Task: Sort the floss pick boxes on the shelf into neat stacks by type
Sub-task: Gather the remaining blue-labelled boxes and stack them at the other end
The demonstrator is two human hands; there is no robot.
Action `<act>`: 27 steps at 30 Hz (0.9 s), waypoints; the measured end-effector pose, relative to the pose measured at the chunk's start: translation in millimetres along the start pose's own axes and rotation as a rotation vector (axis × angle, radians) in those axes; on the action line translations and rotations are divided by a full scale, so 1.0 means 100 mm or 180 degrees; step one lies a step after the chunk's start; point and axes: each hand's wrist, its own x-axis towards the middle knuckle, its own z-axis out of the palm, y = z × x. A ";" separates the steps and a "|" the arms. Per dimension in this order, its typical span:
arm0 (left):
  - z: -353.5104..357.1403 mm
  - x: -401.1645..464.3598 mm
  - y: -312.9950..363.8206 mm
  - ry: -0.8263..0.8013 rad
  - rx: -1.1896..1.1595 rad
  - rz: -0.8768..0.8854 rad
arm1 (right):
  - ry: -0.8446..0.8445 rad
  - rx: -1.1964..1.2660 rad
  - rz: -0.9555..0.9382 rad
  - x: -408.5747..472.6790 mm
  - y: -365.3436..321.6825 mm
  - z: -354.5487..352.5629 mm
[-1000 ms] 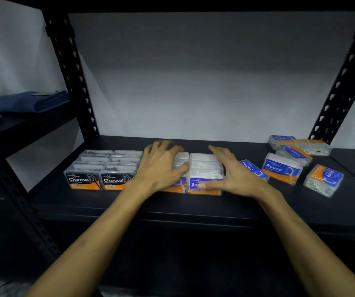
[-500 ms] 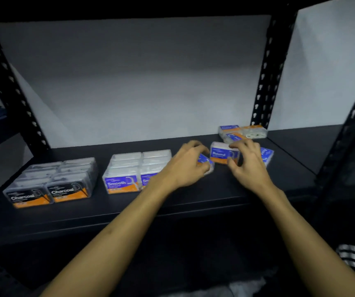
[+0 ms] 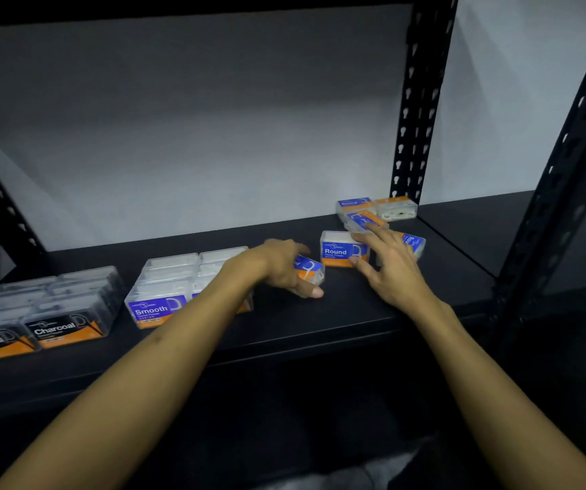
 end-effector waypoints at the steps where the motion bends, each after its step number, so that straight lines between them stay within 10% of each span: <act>1: 0.02 -0.01 0.00 0.0051 0.0067 0.0003 | 0.0055 0.0029 0.0000 0.01 0.00 0.00; 27: 0.38 -0.33 -0.01 0.1384 0.0597 0.0789 | -0.0516 0.0635 0.0179 0.04 -0.17 -0.14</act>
